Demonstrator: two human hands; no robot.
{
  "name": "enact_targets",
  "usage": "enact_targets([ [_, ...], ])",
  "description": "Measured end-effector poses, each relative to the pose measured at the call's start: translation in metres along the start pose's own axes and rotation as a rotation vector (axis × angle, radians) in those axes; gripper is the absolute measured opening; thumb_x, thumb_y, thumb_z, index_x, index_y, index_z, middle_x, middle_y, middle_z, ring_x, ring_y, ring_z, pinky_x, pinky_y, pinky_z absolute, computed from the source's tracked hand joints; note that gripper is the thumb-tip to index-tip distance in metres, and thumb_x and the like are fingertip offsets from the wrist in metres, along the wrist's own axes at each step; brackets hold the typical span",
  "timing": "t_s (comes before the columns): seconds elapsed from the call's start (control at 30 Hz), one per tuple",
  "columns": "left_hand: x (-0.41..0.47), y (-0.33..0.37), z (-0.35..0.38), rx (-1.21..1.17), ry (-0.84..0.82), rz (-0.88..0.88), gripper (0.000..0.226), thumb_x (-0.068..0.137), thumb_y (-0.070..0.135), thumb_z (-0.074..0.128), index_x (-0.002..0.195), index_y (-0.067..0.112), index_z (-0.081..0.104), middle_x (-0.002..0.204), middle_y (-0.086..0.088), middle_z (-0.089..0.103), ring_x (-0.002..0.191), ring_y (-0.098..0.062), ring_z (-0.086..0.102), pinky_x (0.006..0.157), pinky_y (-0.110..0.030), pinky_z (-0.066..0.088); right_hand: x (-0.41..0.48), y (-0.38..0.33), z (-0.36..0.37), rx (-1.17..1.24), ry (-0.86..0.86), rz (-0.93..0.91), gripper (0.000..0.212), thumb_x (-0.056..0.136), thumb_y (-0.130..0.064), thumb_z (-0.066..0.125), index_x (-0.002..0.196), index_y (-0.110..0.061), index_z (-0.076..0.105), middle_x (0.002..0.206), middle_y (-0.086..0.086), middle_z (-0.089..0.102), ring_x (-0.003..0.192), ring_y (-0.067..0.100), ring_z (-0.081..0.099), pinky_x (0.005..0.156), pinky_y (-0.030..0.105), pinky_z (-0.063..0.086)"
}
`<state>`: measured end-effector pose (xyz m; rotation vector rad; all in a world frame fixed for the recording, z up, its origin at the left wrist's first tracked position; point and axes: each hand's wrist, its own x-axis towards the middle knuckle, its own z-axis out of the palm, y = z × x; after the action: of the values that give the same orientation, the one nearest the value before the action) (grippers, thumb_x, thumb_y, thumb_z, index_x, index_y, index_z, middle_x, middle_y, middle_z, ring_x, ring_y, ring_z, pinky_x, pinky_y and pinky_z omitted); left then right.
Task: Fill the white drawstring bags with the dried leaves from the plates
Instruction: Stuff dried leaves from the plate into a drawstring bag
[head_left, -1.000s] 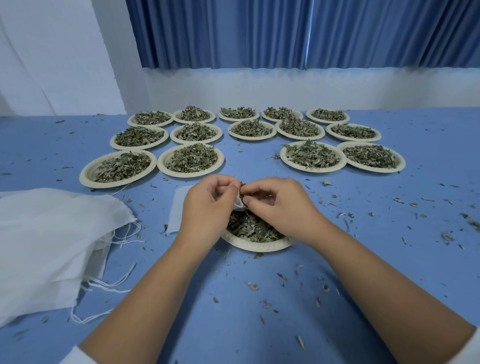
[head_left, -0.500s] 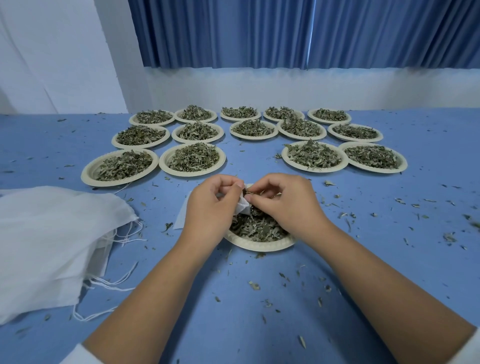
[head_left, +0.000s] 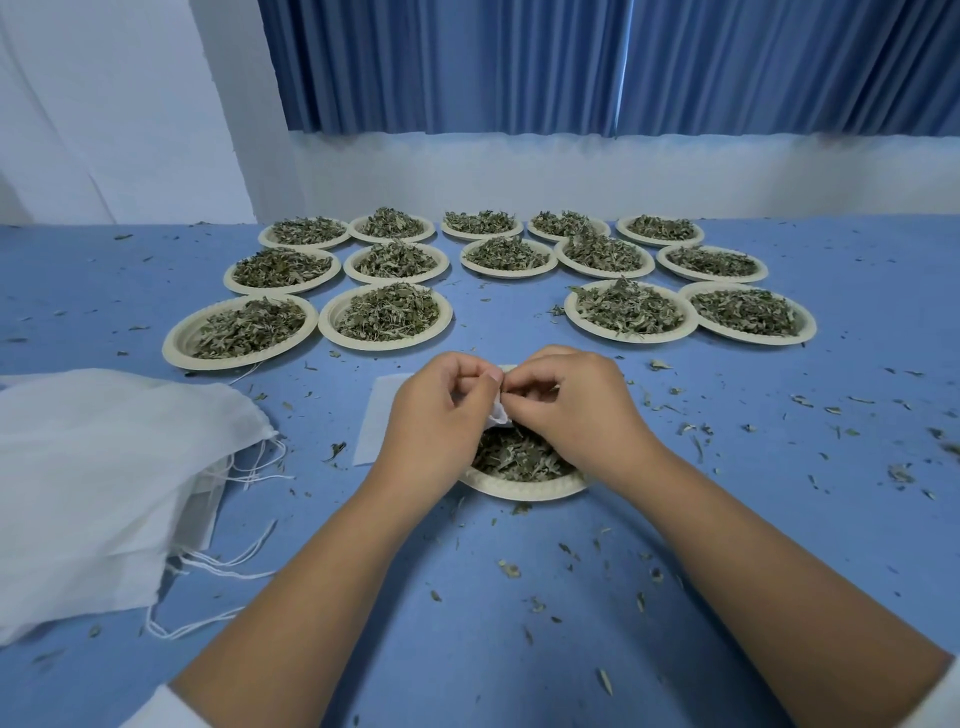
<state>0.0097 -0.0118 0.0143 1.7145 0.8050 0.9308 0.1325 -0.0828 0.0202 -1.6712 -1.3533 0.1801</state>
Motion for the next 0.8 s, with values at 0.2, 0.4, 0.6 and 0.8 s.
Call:
enact_targets([
  [0.2, 0.0023, -0.0013, -0.005, -0.008, 0.094, 0.052, 0.009, 0.098, 0.023, 0.054, 0.094, 0.019, 0.061, 0.075, 0.005, 0.062, 0.061, 0.001, 0.056, 0.063, -0.018, 0.05, 0.0032, -0.0007, -0.0065, 0.096, 0.074, 0.041, 0.008, 0.085, -0.023, 0.073, 0.089, -0.03, 0.075, 0.086, -0.014, 0.071, 0.071, 0.002, 0.061, 0.065, 0.012, 0.045],
  [0.4, 0.0018, 0.0003, -0.0053, -0.018, 0.134, 0.076, 0.009, 0.099, 0.022, 0.054, 0.094, 0.018, 0.061, 0.068, 0.017, 0.059, 0.055, 0.007, 0.054, 0.055, -0.009, 0.045, 0.0068, 0.0037, -0.0088, 0.075, -0.017, 0.236, 0.024, 0.085, -0.041, 0.071, 0.104, -0.027, 0.07, 0.086, -0.01, 0.071, 0.074, -0.003, 0.062, 0.07, 0.014, 0.048],
  [0.6, 0.0008, 0.004, -0.008, 0.0, 0.072, -0.004, 0.007, 0.093, 0.027, 0.064, 0.096, 0.02, 0.064, 0.077, 0.004, 0.069, 0.074, -0.02, 0.065, 0.076, -0.042, 0.057, 0.0049, 0.0026, -0.0065, 0.116, 0.006, 0.204, 0.011, 0.083, -0.021, 0.077, 0.089, -0.025, 0.068, 0.081, -0.005, 0.069, 0.059, -0.002, 0.059, 0.067, 0.02, 0.053],
  [0.8, -0.0008, 0.0025, -0.0099, 0.156, 0.068, 0.012, 0.008, 0.092, 0.026, 0.063, 0.084, 0.025, 0.066, 0.075, 0.005, 0.069, 0.069, -0.016, 0.067, 0.067, -0.022, 0.052, 0.0023, 0.0006, -0.0018, 0.08, 0.039, 0.122, 0.013, 0.08, -0.015, 0.079, 0.085, -0.024, 0.07, 0.075, -0.003, 0.07, 0.063, 0.009, 0.065, 0.068, 0.018, 0.053],
])
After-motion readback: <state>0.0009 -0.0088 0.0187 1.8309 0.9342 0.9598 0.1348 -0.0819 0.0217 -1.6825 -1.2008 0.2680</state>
